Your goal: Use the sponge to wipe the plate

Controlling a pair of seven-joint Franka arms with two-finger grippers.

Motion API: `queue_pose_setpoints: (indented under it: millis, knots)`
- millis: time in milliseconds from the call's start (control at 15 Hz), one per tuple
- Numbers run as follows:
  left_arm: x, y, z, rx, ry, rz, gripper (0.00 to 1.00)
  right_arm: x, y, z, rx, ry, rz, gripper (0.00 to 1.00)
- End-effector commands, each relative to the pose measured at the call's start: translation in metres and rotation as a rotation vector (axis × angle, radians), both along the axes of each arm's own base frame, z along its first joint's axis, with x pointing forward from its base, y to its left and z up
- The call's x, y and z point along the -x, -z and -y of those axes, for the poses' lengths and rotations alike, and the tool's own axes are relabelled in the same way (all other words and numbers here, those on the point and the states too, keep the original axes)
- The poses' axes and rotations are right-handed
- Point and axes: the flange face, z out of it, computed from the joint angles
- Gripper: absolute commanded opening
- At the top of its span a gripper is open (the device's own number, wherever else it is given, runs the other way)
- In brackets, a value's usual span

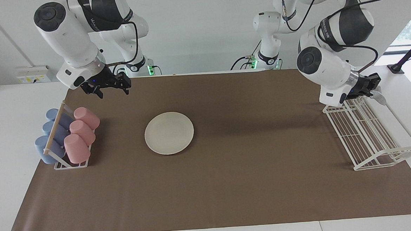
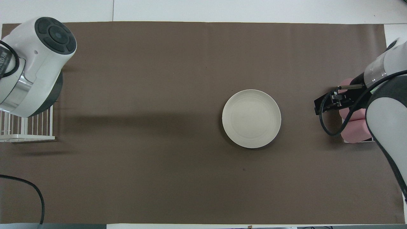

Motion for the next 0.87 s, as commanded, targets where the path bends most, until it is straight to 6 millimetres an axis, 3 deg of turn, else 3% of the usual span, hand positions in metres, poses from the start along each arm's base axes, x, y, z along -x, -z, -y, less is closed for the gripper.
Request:
queue_pose_setpoints:
  millis: [0,134,201,334,535,802]
  knots:
    - [-0.006,0.047,-0.01,-0.049,-0.012,0.053,0.0,0.004,-0.001,0.009,0.01,0.008,0.009,1.0]
    - [-0.004,0.079,-0.008,-0.054,-0.063,0.116,0.0,0.006,-0.01,0.01,0.009,0.017,0.044,1.0]
    - [-0.004,0.084,-0.009,-0.048,-0.056,0.119,0.0,0.006,-0.013,0.01,0.009,0.015,0.05,1.0]
    - [-0.005,0.088,-0.014,-0.039,-0.058,0.122,0.0,0.011,-0.029,0.014,0.006,0.014,0.082,1.0]
    - [-0.003,0.101,-0.021,-0.022,-0.084,0.167,0.0,0.01,-0.032,0.038,0.009,0.046,0.089,1.0]
    - [-0.002,0.103,-0.018,-0.009,-0.087,0.17,0.0,0.009,-0.034,0.062,0.016,0.08,0.109,1.0]
